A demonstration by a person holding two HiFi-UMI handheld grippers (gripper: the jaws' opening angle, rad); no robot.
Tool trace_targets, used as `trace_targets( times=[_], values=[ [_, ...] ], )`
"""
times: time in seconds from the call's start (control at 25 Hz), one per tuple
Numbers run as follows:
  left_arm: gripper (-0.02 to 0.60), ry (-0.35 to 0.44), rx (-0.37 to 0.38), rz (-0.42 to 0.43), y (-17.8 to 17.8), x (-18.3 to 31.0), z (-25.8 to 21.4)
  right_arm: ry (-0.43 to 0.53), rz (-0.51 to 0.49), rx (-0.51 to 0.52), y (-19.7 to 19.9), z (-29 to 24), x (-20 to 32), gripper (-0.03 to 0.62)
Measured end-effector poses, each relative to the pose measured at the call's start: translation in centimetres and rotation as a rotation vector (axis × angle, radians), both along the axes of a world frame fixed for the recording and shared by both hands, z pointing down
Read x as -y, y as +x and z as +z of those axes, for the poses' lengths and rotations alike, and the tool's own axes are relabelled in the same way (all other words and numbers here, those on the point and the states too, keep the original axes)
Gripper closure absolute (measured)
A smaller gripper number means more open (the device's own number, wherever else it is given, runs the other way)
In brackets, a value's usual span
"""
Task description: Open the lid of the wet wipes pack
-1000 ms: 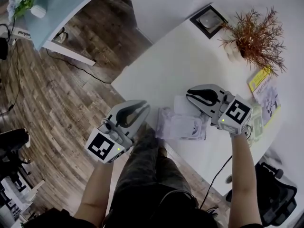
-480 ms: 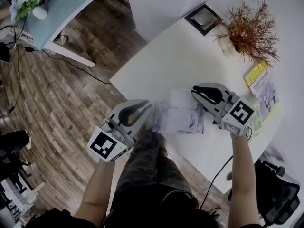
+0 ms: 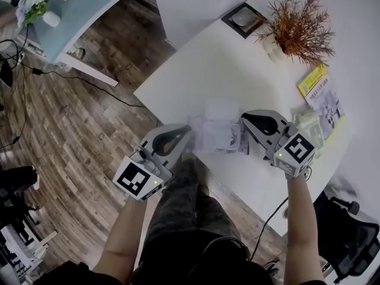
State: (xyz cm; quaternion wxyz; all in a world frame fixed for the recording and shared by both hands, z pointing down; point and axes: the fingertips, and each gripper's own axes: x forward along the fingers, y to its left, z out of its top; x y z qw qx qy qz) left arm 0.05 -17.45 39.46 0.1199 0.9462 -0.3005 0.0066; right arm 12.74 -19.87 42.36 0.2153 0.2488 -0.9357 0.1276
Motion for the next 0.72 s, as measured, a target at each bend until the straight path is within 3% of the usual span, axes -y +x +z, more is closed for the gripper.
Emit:
trace_targets(
  times=[0.24, 0.48, 0.72],
  values=[
    [0.569, -0.009, 0.029, -0.054, 0.5, -1.8, 0.1, 0.051, 0.112, 0.015, 1.4, -1.2, -2.4, 0.574],
    [0.569, -0.035, -0.025, -0.122, 1.0, -4.0, -0.7, 0.059, 0.178, 0.050, 2.0, -2.5, -5.7, 0.574],
    [0.569, -0.020, -0.026, -0.083, 2.9, -7.6, -1.8, 0.082, 0.205, 0.090, 1.0, -4.2, -9.7, 0.574]
  ],
)
